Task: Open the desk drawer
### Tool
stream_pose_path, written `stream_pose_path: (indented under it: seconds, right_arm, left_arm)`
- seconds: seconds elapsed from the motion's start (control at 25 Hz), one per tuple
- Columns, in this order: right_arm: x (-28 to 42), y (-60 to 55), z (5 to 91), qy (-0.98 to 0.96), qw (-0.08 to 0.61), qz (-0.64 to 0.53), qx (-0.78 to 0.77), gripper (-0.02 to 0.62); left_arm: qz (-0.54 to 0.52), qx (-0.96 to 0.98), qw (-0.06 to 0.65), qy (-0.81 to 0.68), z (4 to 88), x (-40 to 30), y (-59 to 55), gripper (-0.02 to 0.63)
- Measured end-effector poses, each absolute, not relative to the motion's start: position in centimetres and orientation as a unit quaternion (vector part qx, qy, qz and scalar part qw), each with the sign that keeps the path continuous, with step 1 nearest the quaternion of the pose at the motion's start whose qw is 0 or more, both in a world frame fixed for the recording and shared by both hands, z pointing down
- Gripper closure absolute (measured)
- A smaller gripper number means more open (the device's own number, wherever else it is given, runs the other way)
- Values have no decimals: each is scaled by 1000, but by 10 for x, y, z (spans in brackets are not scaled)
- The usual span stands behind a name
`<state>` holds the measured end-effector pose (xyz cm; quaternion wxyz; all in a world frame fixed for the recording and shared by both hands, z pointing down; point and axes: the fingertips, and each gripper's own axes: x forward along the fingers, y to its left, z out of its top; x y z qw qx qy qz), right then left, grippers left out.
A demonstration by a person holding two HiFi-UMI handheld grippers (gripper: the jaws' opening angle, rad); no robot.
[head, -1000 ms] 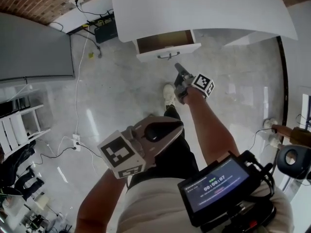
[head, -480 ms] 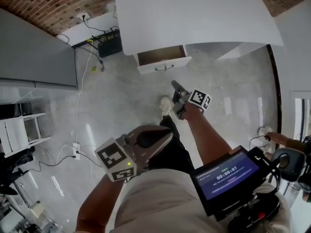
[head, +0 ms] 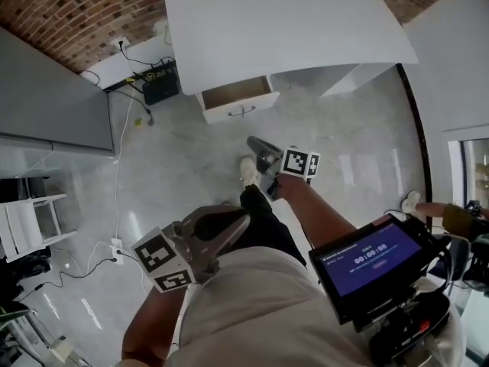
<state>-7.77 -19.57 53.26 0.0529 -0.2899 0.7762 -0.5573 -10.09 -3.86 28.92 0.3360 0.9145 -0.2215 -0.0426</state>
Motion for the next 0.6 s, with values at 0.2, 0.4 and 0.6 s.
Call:
stream_pose_path:
  seconds: [0.2,0.4,0.6]
  right_arm:
    - [-90,-169,490,802,42,-538,-258,592]
    - [-90,-152,452,821,38,-516,-242,592]
    - [-96,-138,421,838,38,-495,-227,592]
  left_arm:
    - [-42,923,313,-220,269,-99,-28,600]
    - [-42,926,301,-223,260,-96,-23,600]
    - [-42,929,290,-226,255,-98,-17,600]
